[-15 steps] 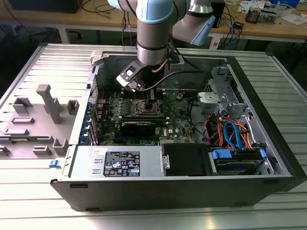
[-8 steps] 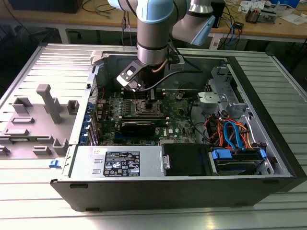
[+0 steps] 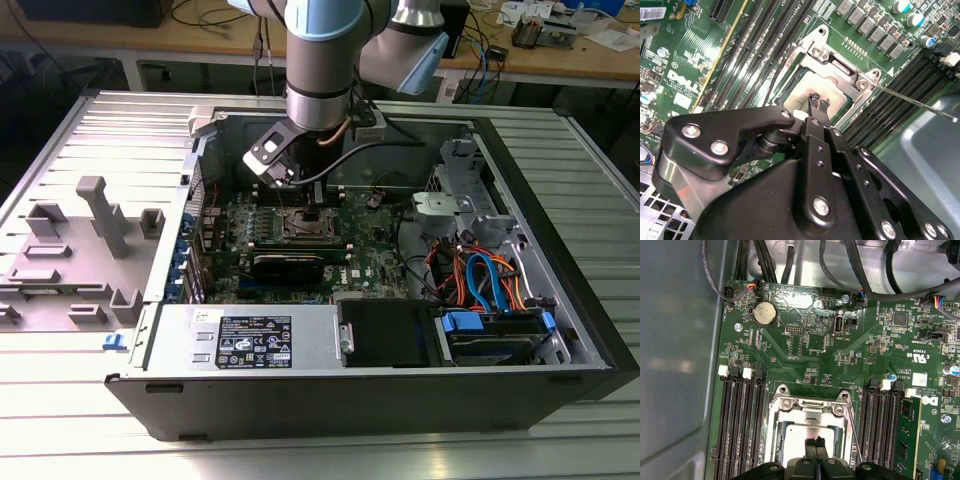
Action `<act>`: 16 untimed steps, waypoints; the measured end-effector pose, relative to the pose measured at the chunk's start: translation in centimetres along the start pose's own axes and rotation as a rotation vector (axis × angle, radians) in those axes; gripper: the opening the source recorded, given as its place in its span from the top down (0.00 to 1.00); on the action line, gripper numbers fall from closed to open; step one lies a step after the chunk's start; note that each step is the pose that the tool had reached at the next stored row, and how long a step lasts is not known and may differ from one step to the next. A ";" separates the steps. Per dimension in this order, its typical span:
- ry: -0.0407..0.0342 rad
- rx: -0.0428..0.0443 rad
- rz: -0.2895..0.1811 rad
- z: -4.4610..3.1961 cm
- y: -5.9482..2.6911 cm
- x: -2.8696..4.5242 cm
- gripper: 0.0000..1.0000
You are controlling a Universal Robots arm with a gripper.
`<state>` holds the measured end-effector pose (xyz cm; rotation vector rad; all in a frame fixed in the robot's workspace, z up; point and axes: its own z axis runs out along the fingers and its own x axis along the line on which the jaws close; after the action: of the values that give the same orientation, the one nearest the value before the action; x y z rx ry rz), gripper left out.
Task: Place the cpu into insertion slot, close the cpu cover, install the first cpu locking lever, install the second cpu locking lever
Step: 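Install the first cpu locking lever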
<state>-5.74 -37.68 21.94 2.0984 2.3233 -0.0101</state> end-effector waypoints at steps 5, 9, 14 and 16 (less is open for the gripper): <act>0.0001 0.0017 0.000 -0.02 0.00 0.00 0.89; 0.0001 0.0017 0.000 -0.02 0.00 0.00 0.89; 0.0001 0.0018 0.000 -0.40 0.00 -0.02 0.89; 0.0001 0.0018 0.000 -0.81 0.00 -0.02 0.89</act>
<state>-5.75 -37.69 22.75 2.0993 2.3242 -0.0121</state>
